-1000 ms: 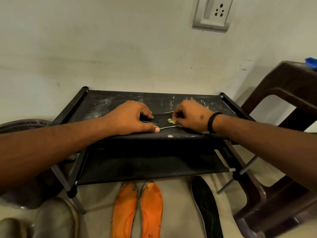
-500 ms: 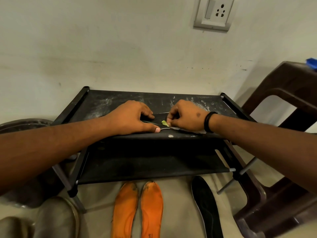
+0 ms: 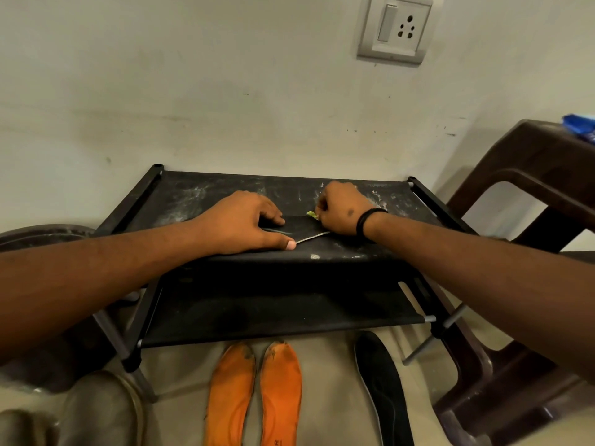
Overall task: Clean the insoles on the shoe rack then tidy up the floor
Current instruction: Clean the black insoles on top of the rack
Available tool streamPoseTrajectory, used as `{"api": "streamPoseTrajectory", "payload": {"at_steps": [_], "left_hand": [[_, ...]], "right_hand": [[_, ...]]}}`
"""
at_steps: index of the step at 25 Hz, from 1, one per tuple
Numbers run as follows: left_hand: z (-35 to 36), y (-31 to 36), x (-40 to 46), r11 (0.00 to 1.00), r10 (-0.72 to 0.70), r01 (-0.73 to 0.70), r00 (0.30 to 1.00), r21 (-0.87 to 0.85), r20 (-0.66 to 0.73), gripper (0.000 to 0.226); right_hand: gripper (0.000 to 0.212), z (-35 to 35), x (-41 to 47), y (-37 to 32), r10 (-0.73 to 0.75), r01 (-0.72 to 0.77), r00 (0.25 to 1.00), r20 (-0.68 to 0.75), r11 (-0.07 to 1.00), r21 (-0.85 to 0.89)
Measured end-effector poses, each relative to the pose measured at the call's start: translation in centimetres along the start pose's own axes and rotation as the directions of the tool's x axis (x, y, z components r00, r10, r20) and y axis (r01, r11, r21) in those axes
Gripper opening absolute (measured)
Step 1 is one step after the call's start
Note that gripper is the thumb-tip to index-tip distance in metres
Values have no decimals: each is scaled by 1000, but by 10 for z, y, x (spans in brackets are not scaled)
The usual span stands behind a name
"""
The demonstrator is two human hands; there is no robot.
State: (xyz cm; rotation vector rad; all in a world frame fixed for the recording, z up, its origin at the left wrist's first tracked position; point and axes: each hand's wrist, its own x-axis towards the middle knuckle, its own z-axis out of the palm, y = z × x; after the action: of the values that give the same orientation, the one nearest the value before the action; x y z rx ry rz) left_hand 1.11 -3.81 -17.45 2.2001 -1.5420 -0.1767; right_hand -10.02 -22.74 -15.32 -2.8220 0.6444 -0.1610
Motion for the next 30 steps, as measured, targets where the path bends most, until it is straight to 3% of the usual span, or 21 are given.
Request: {"api": "streamPoseTrajectory", "payload": {"at_steps": [4, 7, 12, 18, 24, 27, 30], "left_hand": [[-1, 2, -3, 999, 46, -47, 999, 2, 5, 64], [-2, 2, -4, 998, 52, -52, 999, 17, 3, 80], [-1, 0, -2, 1000, 28, -28, 1000, 2, 4, 87], [1, 0, 1, 1000, 10, -9, 1000, -7, 2, 86], [1, -2, 0, 1000, 27, -27, 1000, 10, 6, 74], [1, -1, 0, 1000, 29, -29, 1000, 8, 1, 69], [0, -1, -1, 1000, 22, -22, 1000, 13, 6, 84]], "right_hand": [[13, 3, -18, -26, -185, 177, 980, 69, 979, 104], [11, -1, -32, -24, -264, 249, 956, 125, 961, 124], [14, -19, -21, 21, -134, 143, 985, 109, 986, -85], [16, -12, 2, 35, -1, 0, 1000, -7, 990, -143], [12, -2, 5, 11, -122, 120, 989, 88, 993, 22], [9, -11, 11, 24, -104, 108, 992, 73, 993, -51], [11, -26, 10, 37, -90, 98, 991, 94, 991, -86]]}}
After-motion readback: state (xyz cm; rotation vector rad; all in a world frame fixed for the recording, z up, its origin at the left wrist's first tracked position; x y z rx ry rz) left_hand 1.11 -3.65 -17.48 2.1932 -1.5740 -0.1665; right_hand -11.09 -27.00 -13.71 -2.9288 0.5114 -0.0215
